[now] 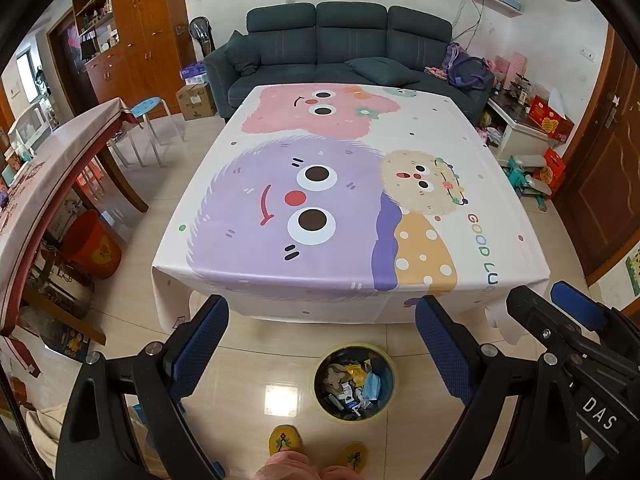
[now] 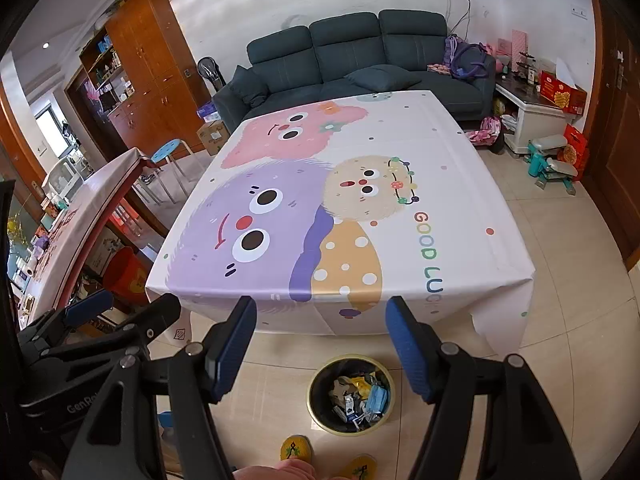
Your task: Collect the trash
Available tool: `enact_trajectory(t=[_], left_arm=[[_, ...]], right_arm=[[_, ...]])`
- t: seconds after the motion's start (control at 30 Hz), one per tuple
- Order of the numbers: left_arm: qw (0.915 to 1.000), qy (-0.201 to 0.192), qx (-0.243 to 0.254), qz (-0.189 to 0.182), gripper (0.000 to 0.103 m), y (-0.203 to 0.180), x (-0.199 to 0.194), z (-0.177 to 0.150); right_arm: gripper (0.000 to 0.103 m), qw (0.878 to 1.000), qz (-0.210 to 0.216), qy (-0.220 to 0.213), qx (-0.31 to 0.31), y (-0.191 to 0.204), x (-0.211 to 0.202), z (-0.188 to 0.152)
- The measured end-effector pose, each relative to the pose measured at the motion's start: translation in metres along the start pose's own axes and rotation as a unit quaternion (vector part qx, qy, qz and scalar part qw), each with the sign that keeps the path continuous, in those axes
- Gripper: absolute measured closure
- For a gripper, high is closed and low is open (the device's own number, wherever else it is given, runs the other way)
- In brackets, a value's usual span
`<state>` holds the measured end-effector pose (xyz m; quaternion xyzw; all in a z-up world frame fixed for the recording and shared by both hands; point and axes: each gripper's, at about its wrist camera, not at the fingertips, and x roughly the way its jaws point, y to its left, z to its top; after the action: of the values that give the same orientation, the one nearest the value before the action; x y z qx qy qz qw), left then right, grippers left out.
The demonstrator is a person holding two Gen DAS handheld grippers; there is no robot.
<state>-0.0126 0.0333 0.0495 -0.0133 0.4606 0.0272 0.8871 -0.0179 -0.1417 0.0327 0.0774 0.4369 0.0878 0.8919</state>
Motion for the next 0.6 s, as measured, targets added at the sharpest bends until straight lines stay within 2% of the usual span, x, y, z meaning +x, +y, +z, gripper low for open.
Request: enact_trajectory(t=[0.6], left_arm=[[0.9999, 0.008, 0.001, -0.006, 0.01, -0.0012, -0.0012, -0.0047]], right_arm=[[0.035, 1.0, 0.0, 0.0, 0.0, -0.0016, -0.0015, 0.0006]])
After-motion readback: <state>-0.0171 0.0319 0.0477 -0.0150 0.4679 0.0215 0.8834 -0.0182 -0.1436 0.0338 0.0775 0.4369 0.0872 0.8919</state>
